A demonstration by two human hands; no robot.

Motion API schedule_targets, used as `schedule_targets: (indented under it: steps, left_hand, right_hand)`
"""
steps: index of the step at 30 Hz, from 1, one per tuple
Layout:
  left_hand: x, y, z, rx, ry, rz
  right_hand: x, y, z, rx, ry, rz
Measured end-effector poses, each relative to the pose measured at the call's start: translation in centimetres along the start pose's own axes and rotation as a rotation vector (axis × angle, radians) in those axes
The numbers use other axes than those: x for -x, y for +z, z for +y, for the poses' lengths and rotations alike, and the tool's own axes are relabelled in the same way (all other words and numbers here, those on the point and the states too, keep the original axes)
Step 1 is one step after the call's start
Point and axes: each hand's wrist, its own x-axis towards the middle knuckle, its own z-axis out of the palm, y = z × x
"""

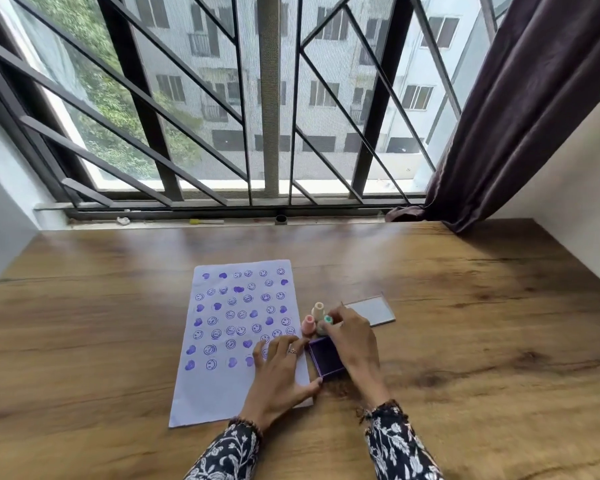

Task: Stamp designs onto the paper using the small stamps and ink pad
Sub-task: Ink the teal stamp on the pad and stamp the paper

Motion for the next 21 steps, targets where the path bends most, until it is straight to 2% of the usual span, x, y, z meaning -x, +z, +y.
schedule_targets:
  steps: [3,6,9,12,16,21]
  left_hand:
    - [-0.1,-0.9,0.3,0.147,-0.066,0.208]
    - [-0.8,-2.4,1.1,0.318,-0.152,0.318]
    - [-1.5,-3.4,2.8,0.522,-0.134,0.315]
    - [-1.3,-3.5,3.9,0.523,-0.139,0.319]
    - [-0.7,-3.2,4.3,0.486,-0.155,0.337]
    - [-0.5,-3.1,4.3,0.437,-0.126,0.333]
  right_hand:
    - [0.5,-1.3,0.2,-0.431,0.182,0.050]
    - [1.8,-2.4,0.1,-0.905,0.357,-0.100]
    - [3.5,-2.3,0.2,-1.080,0.409,-0.201]
    - [4.7,-2.1,0.5,-1.232,0.434,-0.254]
    - [5.0,-1.7,0.8,-1.302,0.480,-0.248]
    - [5.1,-1.5,0.4,-1.464,0.592,-0.157]
